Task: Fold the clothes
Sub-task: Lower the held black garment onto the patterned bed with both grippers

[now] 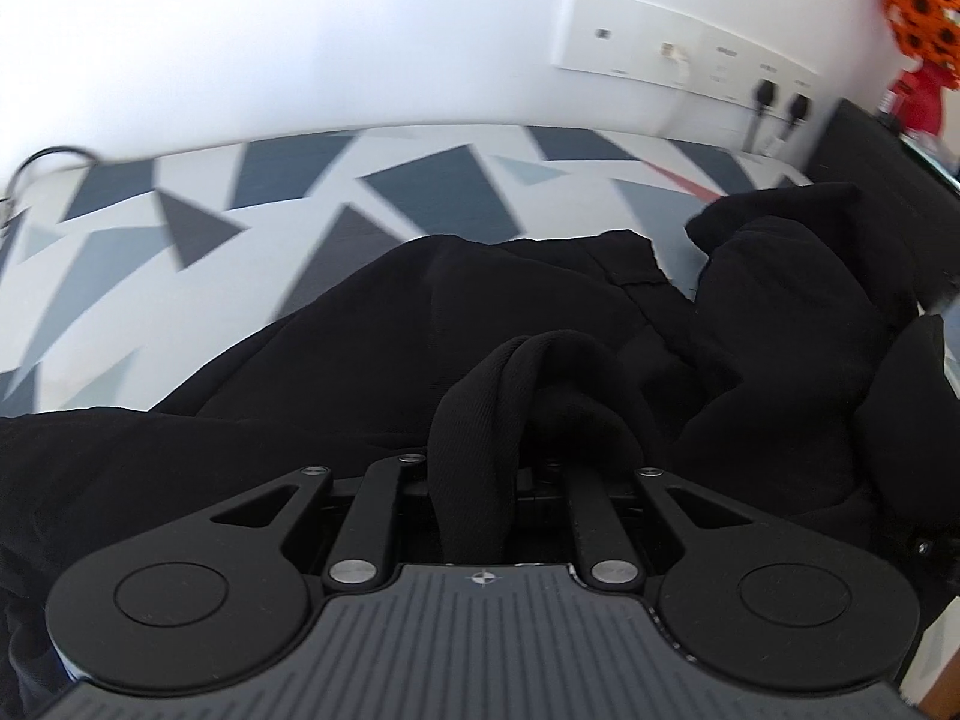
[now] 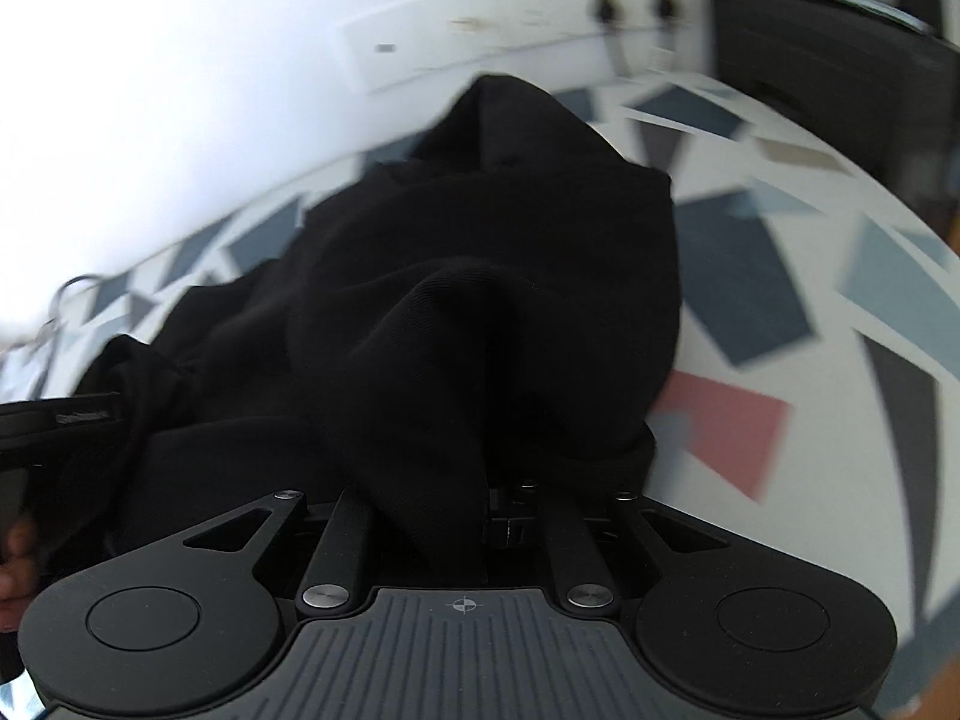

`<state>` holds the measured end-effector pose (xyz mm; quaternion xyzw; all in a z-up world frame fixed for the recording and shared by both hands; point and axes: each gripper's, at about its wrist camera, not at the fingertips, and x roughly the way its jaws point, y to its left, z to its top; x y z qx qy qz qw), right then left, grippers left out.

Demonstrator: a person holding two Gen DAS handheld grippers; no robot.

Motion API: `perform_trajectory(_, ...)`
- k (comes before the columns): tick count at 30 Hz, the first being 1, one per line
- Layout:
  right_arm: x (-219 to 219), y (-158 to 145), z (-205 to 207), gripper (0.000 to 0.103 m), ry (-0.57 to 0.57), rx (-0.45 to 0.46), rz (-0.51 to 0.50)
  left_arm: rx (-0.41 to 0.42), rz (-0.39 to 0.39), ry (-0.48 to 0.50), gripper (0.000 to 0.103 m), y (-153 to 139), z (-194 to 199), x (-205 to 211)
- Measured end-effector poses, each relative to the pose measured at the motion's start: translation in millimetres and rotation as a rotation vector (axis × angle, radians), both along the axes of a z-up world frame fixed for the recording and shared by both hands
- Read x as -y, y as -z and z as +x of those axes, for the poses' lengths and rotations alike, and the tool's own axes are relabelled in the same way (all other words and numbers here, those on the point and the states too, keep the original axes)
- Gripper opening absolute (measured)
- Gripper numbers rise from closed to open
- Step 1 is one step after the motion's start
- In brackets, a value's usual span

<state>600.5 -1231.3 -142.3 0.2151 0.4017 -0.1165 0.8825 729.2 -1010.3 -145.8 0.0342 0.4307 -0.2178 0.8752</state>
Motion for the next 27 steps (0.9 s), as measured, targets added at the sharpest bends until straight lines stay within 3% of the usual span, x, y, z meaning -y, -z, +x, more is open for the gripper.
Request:
perform_trajectory(18,41,-1,-77,0.011,0.348,-0.056,-0.009,0.028,-0.012,0.250,0.013,0,-18,98)
perform_trajectory(22,52,-1,-88,0.011,0.379,-0.062,0.009,-0.005,-0.029,0.256,0.014,-3,-17,101)
perform_trajectory(27,56,-3,-82,0.015,0.350,-0.096,-0.013,-0.077,-0.122,0.235,0.015,-9,-10,76)
